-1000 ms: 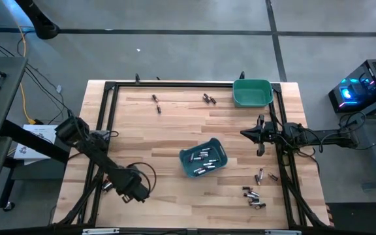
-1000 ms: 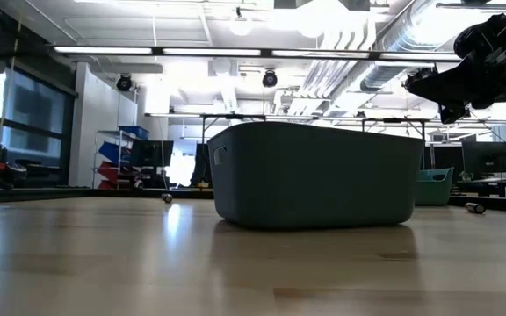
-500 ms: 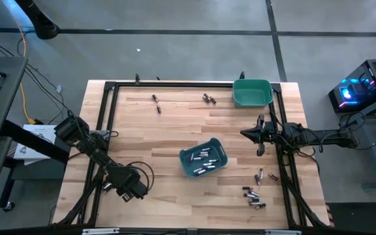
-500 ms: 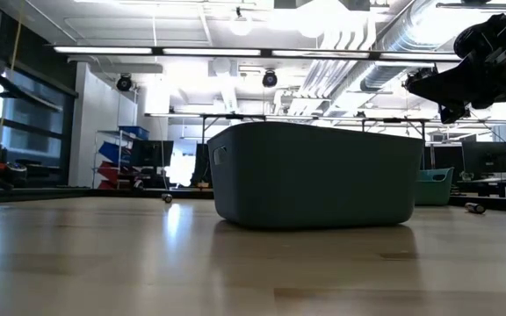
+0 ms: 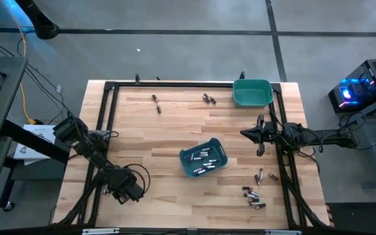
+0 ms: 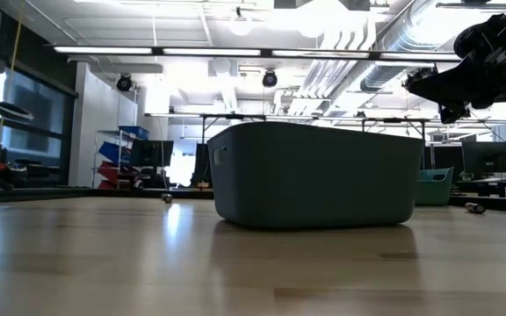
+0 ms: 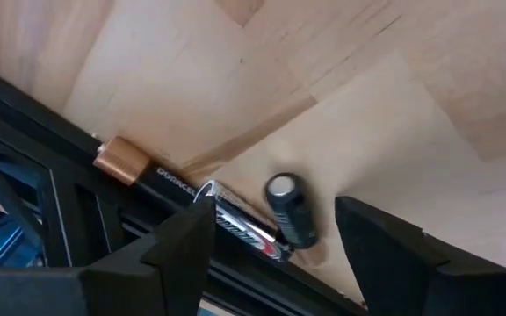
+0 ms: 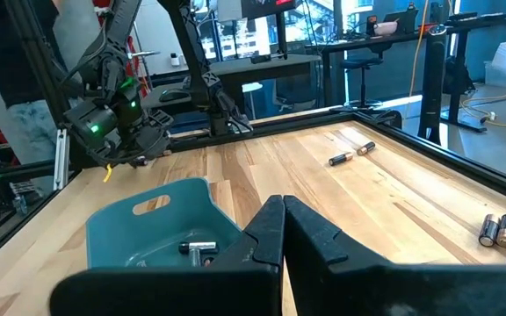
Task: Sort batteries
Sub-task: Put the black battery into the blue bin
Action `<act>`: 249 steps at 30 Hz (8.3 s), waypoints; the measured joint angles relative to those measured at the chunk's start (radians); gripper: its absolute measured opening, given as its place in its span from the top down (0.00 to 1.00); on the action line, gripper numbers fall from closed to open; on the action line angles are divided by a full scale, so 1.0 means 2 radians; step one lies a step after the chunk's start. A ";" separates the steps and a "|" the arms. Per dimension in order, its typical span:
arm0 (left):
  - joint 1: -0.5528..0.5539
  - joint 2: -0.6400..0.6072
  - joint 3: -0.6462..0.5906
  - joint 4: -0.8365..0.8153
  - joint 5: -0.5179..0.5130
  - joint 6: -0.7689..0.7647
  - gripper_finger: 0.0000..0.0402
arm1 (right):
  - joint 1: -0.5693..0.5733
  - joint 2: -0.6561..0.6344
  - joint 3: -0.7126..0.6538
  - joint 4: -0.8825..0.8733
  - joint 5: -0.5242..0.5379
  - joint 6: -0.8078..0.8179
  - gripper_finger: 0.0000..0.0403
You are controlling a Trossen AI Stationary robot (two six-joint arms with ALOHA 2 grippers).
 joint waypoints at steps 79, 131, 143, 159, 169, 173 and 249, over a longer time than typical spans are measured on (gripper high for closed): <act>-0.067 -0.095 -0.047 0.087 -0.112 -0.238 0.49 | 0.000 0.000 0.000 0.000 0.000 0.000 1.00; 0.094 0.107 0.309 0.207 -0.280 0.746 0.72 | 0.000 0.000 0.000 0.000 0.000 0.000 1.00; 0.173 0.182 0.325 0.329 -0.160 1.079 0.52 | 0.000 0.000 0.000 0.000 0.000 0.000 1.00; 0.235 0.162 0.270 0.425 -0.181 0.855 0.62 | 0.000 0.000 0.000 0.000 0.000 0.000 1.00; 0.194 0.052 0.044 0.710 -0.372 0.702 0.82 | 0.000 0.000 0.000 0.000 0.000 -0.003 1.00; 0.175 0.020 0.004 0.749 -0.439 0.686 0.86 | -0.001 -0.001 0.000 0.015 0.025 -0.019 1.00; 0.173 0.004 -0.007 0.731 -0.482 0.696 0.89 | 0.543 0.884 0.588 -0.323 -0.105 0.073 0.55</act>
